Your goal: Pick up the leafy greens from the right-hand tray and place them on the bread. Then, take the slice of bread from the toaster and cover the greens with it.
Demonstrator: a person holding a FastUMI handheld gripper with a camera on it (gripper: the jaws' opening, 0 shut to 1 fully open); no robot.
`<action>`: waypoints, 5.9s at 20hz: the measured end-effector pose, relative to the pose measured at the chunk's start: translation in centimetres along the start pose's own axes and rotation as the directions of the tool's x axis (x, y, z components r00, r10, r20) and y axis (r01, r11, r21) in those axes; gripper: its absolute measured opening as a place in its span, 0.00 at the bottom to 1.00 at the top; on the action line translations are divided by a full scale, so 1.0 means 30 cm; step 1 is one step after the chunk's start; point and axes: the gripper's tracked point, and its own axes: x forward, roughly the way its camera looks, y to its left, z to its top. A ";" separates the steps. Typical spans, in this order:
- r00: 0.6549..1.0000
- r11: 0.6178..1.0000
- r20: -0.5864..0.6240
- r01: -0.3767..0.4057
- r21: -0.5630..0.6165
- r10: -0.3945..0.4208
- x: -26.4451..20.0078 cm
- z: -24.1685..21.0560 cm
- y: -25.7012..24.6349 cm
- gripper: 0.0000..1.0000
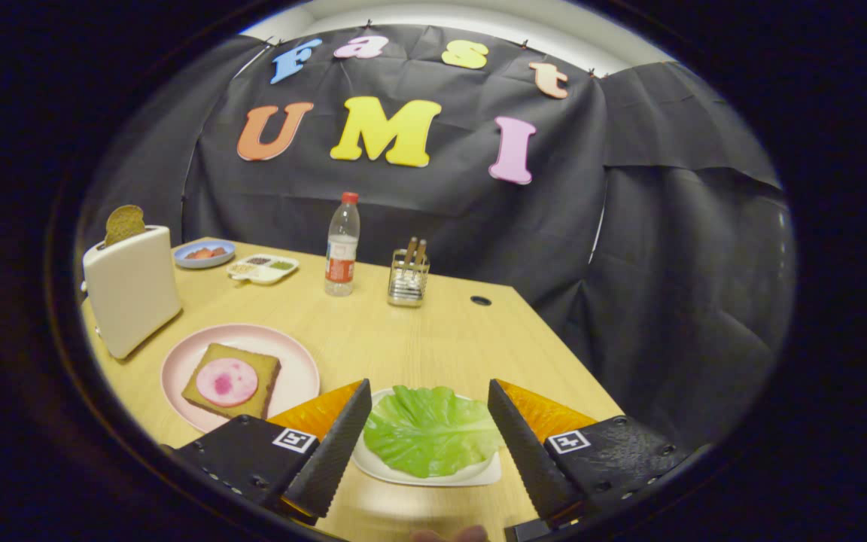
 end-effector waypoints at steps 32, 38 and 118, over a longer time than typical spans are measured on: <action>0.977 0.974 -0.092 -0.178 0.143 0.192 0.117 -0.053 0.056 0.00; 0.974 0.948 -0.005 -0.221 0.229 0.228 0.031 0.066 0.162 0.00; 0.967 0.952 0.113 -0.245 0.185 0.227 -0.224 0.476 1.464 0.20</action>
